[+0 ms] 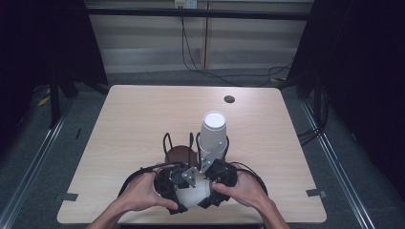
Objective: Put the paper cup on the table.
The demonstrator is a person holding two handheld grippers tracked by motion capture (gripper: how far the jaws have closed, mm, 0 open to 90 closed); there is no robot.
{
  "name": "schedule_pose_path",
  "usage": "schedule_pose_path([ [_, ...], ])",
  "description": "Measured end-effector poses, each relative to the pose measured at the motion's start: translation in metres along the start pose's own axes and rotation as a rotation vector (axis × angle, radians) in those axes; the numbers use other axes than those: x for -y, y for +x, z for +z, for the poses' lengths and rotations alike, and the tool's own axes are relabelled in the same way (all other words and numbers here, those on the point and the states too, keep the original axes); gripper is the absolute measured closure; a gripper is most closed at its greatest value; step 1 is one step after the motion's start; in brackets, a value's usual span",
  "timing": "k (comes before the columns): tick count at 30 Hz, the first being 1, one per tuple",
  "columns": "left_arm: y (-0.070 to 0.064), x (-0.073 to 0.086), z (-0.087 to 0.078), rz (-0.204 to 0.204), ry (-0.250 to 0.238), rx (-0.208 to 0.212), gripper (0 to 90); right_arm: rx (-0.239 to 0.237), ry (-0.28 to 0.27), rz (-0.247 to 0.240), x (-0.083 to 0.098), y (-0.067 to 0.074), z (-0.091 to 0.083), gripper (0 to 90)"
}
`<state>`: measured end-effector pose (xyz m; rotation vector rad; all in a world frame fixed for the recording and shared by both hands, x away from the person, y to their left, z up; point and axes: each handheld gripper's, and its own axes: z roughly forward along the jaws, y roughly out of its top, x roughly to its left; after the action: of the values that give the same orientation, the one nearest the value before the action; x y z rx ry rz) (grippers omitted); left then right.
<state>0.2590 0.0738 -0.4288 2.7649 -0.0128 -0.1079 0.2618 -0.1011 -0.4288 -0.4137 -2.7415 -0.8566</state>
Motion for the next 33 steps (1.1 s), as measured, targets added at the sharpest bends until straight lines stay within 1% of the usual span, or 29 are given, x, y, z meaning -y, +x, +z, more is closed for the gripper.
schedule_pose_path([
  [3,-0.001,0.000,0.000,0.014,0.004,-0.021,13.3,0.016,0.003,-0.001,-0.001,0.000,0.000,25.1],
  [5,0.001,0.000,-0.001,0.001,-0.010,-0.026,12.4,0.020,-0.009,0.001,-0.001,0.000,0.000,25.0],
  [7,0.002,0.001,-0.003,-0.002,-0.023,-0.030,11.9,0.019,-0.012,0.021,-0.001,0.000,-0.002,24.9],
  [9,0.002,0.002,-0.004,-0.022,-0.043,-0.025,11.5,0.015,-0.027,0.028,-0.001,-0.001,-0.003,24.9],
  [10,0.003,0.002,-0.005,-0.016,-0.043,-0.034,11.3,0.017,-0.031,0.030,-0.001,-0.002,-0.003,24.9],
  [11,0.004,0.003,-0.005,-0.015,-0.053,-0.030,11.2,0.007,-0.039,0.032,-0.001,-0.003,-0.003,24.9],
  [12,0.004,0.004,-0.003,-0.029,-0.074,-0.027,11.1,0.005,-0.034,0.042,0.000,-0.003,-0.003,24.9],
  [13,0.005,0.004,-0.003,-0.023,-0.070,-0.031,10.9,0.009,-0.039,0.045,0.000,-0.003,-0.003,24.9],
  [15,0.006,0.006,-0.002,-0.035,-0.088,-0.029,10.8,0.020,-0.037,0.042,0.000,-0.004,-0.004,24.9],
  [16,0.006,0.006,-0.003,-0.014,-0.095,-0.035,10.9,0.016,-0.045,0.047,0.001,-0.004,-0.004,24.9],
  [17,0.006,0.007,-0.003,-0.015,-0.099,-0.036,11.0,0.016,-0.045,0.047,0.001,-0.004,-0.004,24.9],
  [19,0.005,0.008,-0.005,-0.003,-0.111,-0.046,11.0,0.018,-0.043,0.045,0.000,-0.004,-0.005,24.9],
  [20,0.005,0.008,-0.006,0.006,-0.116,-0.041,11.0,0.019,-0.046,0.047,0.000,-0.004,-0.005,24.9],
  [21,0.005,0.009,-0.006,0.008,-0.125,-0.044,11.0,0.017,-0.048,0.046,0.001,-0.003,-0.005,24.9],
  [22,0.006,0.010,-0.007,0.011,-0.142,-0.039,11.0,0.022,-0.046,0.044,0.000,-0.003,-0.006,24.9],
  [23,0.006,0.011,-0.008,0.011,-0.145,-0.036,10.9,0.021,-0.057,0.034,0.001,-0.003,-0.006,24.9],
  [25,0.007,0.012,-0.011,0.008,-0.171,-0.029,11.0,0.021,-0.057,0.047,0.001,-0.002,-0.007,25.0],
  [26,0.008,0.013,-0.012,0.007,-0.178,-0.020,10.9,0.017,-0.060,0.045,0.001,-0.002,-0.008,25.0],
  [27,0.008,0.014,-0.013,-0.006,-0.200,-0.022,10.9,0.019,-0.062,0.039,0.001,-0.003,-0.008,25.0],
  [28,0.010,0.015,-0.016,-0.003,-0.216,-0.016,10.9,0.020,-0.065,0.038,0.001,-0.003,-0.008,25.0],
  [29,0.010,0.016,-0.017,-0.008,-0.227,-0.009,10.8,0.020,-0.072,0.036,0.001,-0.003,-0.008,25.0],
  [30,0.011,0.017,-0.017,-0.013,-0.236,-0.013,10.9,0.022,-0.070,0.036,0.001,-0.003,-0.009,25.1],
  [32,0.012,0.018,-0.019,-0.013,-0.260,-0.006,10.9,0.023,-0.079,0.034,0.001,-0.003,-0.009,25.1],
  [33,0.012,0.019,-0.020,-0.022,-0.270,-0.002,10.9,0.026,-0.076,0.040,0.001,-0.002,-0.010,25.2],
])
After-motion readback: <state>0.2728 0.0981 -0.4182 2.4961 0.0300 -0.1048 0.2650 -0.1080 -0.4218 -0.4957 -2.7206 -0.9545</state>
